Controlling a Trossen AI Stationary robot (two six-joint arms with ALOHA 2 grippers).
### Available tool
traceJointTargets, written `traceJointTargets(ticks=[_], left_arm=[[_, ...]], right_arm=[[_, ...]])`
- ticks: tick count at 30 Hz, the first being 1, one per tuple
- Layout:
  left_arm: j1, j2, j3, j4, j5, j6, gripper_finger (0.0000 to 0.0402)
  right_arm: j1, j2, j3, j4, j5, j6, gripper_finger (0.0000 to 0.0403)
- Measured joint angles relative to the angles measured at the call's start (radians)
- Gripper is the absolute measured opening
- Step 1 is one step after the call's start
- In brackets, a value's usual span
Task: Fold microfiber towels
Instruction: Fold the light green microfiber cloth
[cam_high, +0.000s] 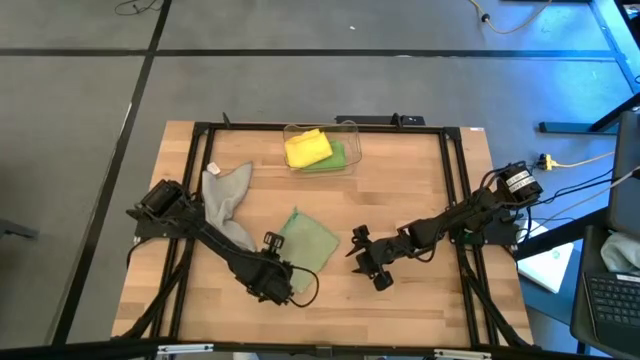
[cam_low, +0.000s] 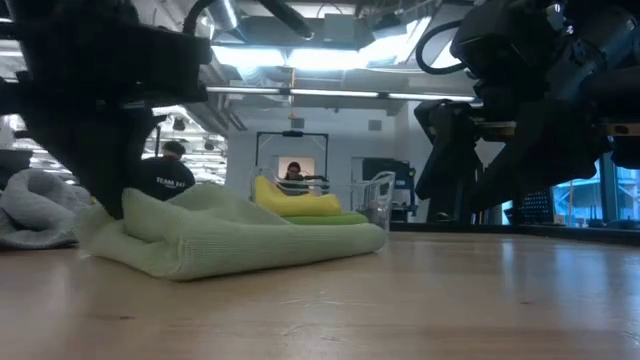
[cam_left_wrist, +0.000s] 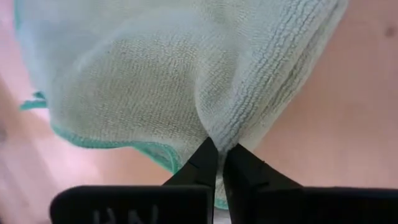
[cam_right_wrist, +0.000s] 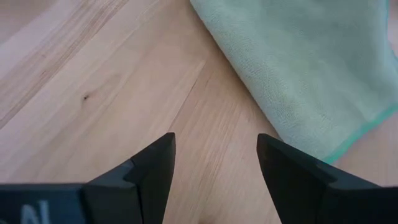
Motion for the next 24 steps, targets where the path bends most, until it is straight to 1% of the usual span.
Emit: traceJointTargets(ticks=[4, 9, 16, 21, 24], left_arm=[[-0.013, 0.000, 0.000, 0.039, 0.085, -0.078, 0.0002], [-0.038, 0.000, 0.000, 0.105, 0.188, -0.110, 0.0011], [-0.071, 0.000, 0.000, 0.123, 0.204, -0.162, 0.0013], [-0.072, 0.000, 0.000, 0.123, 0.209, -0.183, 0.0006], [-0.063, 0.000, 0.014, 0.114, 0.239, -0.188, 0.0002]], right_arm=[[0.000, 0.000, 0.000, 0.000, 0.000, 0.002, 0.0229], [0.000, 0.001, 0.000, 0.000, 0.000, 0.003, 0.0229], [0.000, 0.001, 0.000, 0.006, -0.001, 0.004, 0.0229], [0.000, 0.001, 0.000, 0.008, -0.001, 0.004, 0.0229], [0.000, 0.001, 0.000, 0.008, -0.001, 0.004, 0.0229]])
